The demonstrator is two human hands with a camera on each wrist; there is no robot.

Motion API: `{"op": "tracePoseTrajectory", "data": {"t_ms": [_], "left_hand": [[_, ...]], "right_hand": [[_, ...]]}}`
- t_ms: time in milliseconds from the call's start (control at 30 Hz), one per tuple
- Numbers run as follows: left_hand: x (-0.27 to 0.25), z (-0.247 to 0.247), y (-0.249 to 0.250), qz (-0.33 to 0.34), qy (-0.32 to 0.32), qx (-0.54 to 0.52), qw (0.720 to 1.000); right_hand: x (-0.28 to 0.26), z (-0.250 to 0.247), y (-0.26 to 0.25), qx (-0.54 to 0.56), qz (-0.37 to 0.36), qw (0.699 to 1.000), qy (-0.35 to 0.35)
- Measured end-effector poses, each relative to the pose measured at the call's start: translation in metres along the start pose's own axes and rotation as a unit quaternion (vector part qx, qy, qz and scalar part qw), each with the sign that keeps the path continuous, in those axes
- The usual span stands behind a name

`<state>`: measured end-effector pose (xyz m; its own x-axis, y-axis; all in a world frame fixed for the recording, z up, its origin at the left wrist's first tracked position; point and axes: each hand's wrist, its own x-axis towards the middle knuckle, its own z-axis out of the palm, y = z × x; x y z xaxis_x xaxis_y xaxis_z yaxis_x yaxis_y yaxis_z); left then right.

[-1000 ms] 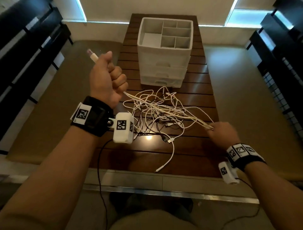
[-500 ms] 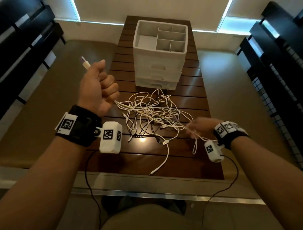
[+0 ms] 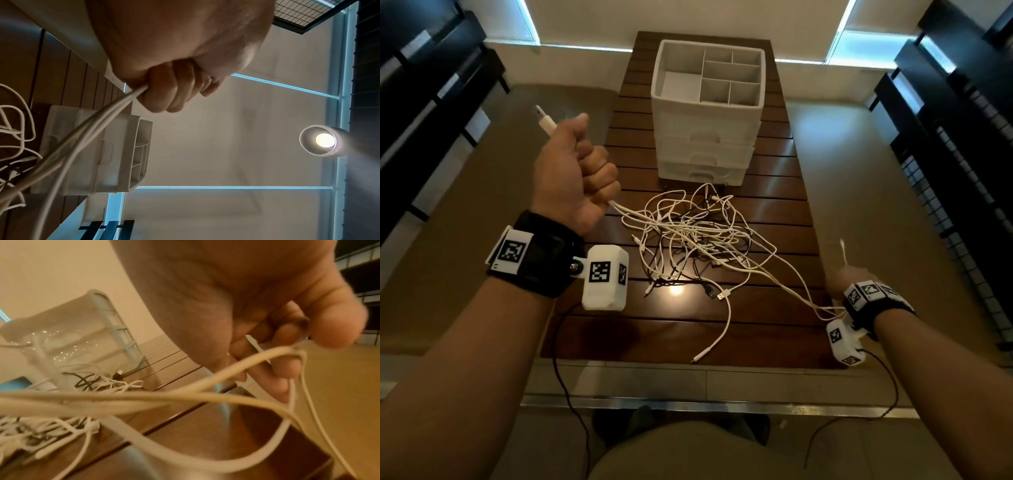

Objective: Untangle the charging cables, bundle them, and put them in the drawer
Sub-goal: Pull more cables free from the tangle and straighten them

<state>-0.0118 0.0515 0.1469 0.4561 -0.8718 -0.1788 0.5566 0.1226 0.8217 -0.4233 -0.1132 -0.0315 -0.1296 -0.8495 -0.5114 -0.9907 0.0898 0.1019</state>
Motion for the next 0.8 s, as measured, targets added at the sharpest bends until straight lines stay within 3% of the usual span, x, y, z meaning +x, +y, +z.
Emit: {"op": "tracePoseTrajectory", "data": {"t_ms": [67,133,233,300,367,433,467,567,667,733,800], "left_hand": [[0.000,0.000,0.000,0.001,0.003,0.001,1.000],[-0.001,0.001,-0.001,0.002,0.004,0.004,1.000],[-0.002,0.000,0.000,0.004,0.003,-0.002,1.000],[-0.002,-0.003,0.002,0.004,0.001,-0.007,1.000],[-0.004,-0.006,0.003,0.001,-0.002,-0.009,1.000],[-0.005,-0.009,0.000,-0.009,-0.002,-0.007,1.000],[-0.006,-0.009,-0.003,-0.016,-0.001,-0.005,1.000],[-0.009,-0.012,-0.012,-0.022,0.015,-0.010,1.000],[-0.011,-0.013,-0.016,-0.024,0.026,-0.017,0.999],[-0.011,-0.014,-0.017,-0.024,0.028,-0.016,0.999],[-0.011,-0.014,-0.020,-0.024,0.026,-0.008,0.999]], "right_hand": [[-0.003,-0.006,-0.005,-0.013,-0.017,1.000,0.016],[-0.008,-0.017,-0.018,-0.037,-0.051,0.994,0.091],[-0.017,-0.033,-0.054,0.022,-0.183,0.972,0.145],[-0.026,-0.044,-0.085,0.100,-0.303,0.935,0.156],[-0.041,-0.054,-0.121,0.172,-0.410,0.877,0.183],[-0.058,-0.057,-0.159,0.186,-0.488,0.841,0.144],[-0.065,-0.056,-0.176,0.161,-0.514,0.837,0.096],[-0.075,-0.039,-0.211,-0.007,-0.531,0.847,-0.001],[-0.075,-0.032,-0.217,-0.100,-0.510,0.854,0.022],[-0.081,-0.047,-0.216,0.011,-0.528,0.848,0.036],[-0.095,-0.075,-0.214,0.229,-0.526,0.817,0.065]]}}
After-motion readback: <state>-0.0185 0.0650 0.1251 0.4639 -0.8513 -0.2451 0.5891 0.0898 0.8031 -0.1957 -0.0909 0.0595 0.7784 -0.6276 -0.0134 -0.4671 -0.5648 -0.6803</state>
